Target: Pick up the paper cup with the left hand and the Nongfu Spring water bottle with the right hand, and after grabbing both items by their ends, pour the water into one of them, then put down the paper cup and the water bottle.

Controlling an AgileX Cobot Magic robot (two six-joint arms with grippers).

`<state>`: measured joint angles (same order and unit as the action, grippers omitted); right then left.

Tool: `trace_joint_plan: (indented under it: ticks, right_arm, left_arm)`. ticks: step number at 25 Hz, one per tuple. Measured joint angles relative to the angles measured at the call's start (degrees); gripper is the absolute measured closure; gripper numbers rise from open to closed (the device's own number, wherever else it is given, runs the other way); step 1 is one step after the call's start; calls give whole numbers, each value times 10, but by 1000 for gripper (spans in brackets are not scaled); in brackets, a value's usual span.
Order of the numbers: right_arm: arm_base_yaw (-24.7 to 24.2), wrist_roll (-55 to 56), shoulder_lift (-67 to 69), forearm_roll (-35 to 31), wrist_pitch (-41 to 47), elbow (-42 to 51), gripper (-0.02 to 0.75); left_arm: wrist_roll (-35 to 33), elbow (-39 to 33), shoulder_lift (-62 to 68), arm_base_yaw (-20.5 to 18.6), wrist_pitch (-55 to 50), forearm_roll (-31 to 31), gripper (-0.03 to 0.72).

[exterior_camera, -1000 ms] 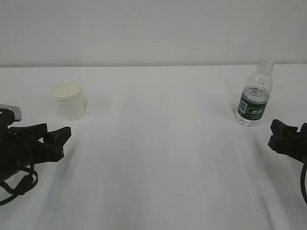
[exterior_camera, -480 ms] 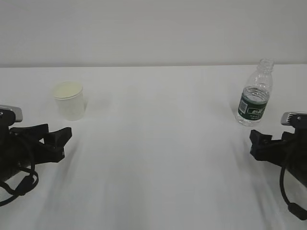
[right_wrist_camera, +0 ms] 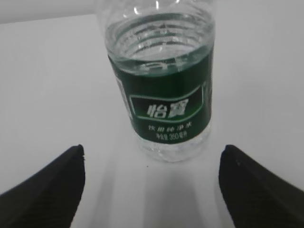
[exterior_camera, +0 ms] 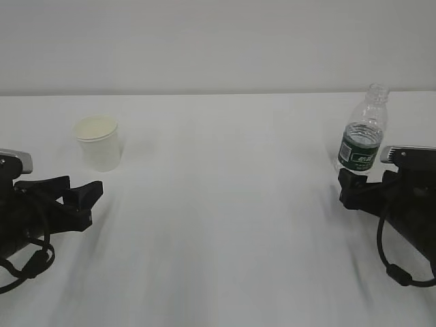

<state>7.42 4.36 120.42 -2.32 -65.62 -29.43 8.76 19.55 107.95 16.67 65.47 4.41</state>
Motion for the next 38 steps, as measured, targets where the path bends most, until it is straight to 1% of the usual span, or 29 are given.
trace_joint_plan:
  ticks: [8,14,38]
  right_arm:
    - [0,0,7,-2,0,-48,68]
    - [0,0,42,-8,0,-85,69]
    - [0,0,88,-38,0,-163,90]
  left_arm:
    - [0,0,0,0,1,0,235]
    - [-4,0,0,0,1,0,237]
    - [-15,0,0,0,1,0,237]
